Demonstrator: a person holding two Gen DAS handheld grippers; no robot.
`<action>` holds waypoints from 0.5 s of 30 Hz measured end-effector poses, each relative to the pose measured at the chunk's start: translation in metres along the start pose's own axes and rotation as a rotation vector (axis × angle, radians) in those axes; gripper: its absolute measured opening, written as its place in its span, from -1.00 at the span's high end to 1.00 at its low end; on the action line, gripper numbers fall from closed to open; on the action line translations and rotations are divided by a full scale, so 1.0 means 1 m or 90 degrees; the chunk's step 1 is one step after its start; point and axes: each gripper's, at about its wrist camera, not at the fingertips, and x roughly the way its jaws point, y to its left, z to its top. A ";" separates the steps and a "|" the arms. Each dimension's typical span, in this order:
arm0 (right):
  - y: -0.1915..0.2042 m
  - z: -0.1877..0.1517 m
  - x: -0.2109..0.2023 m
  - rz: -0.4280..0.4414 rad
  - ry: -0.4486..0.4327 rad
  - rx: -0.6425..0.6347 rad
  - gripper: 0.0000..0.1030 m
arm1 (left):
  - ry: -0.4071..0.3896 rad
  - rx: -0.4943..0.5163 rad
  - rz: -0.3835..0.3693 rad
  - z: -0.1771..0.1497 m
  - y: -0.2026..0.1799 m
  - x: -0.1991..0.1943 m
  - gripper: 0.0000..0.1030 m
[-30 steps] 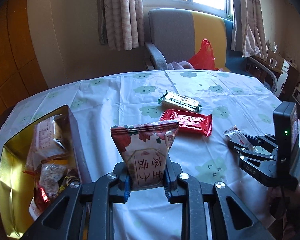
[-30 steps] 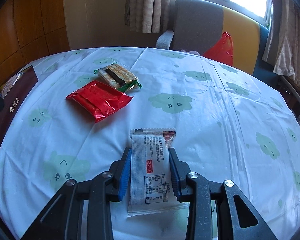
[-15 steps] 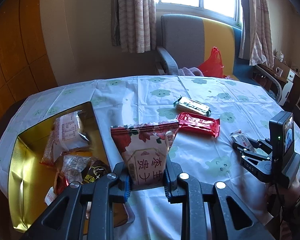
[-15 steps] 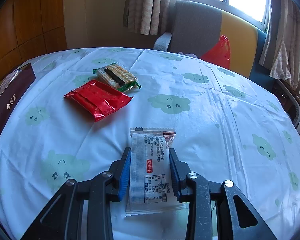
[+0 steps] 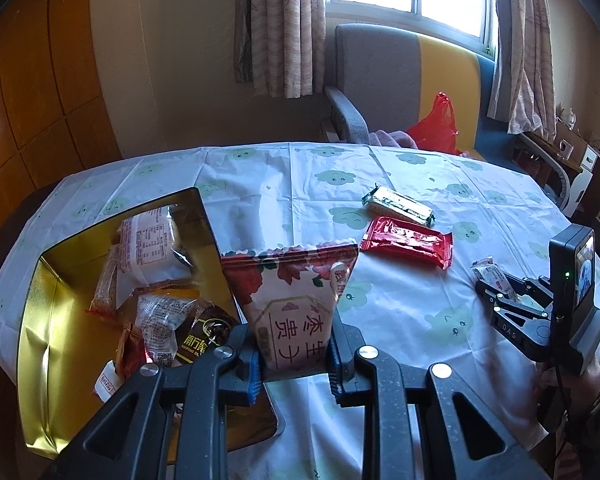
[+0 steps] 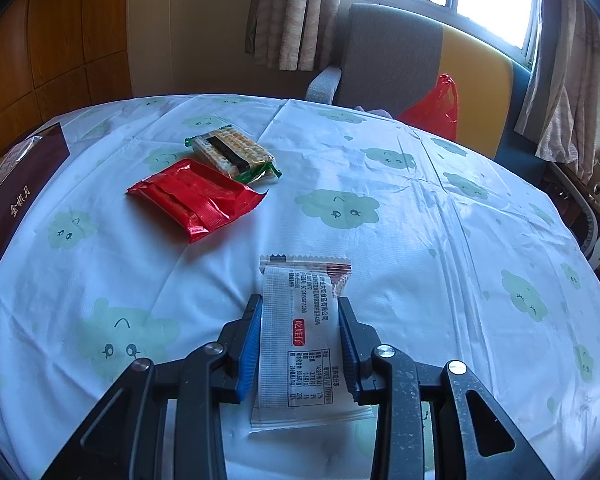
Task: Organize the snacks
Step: 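Carry the floral packet over the tin with the left gripper while the right holds the sachet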
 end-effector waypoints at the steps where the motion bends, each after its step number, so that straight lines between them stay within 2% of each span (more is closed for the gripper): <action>1: 0.000 0.000 0.000 0.001 0.000 0.000 0.32 | 0.001 0.000 0.000 0.000 0.001 0.000 0.51; 9: -0.001 0.000 0.000 0.001 -0.001 0.000 0.31 | 0.000 -0.042 0.007 0.002 0.032 -0.005 0.51; 15: 0.000 0.000 0.000 0.001 -0.001 0.000 0.31 | 0.012 -0.141 0.045 -0.004 0.100 -0.013 0.51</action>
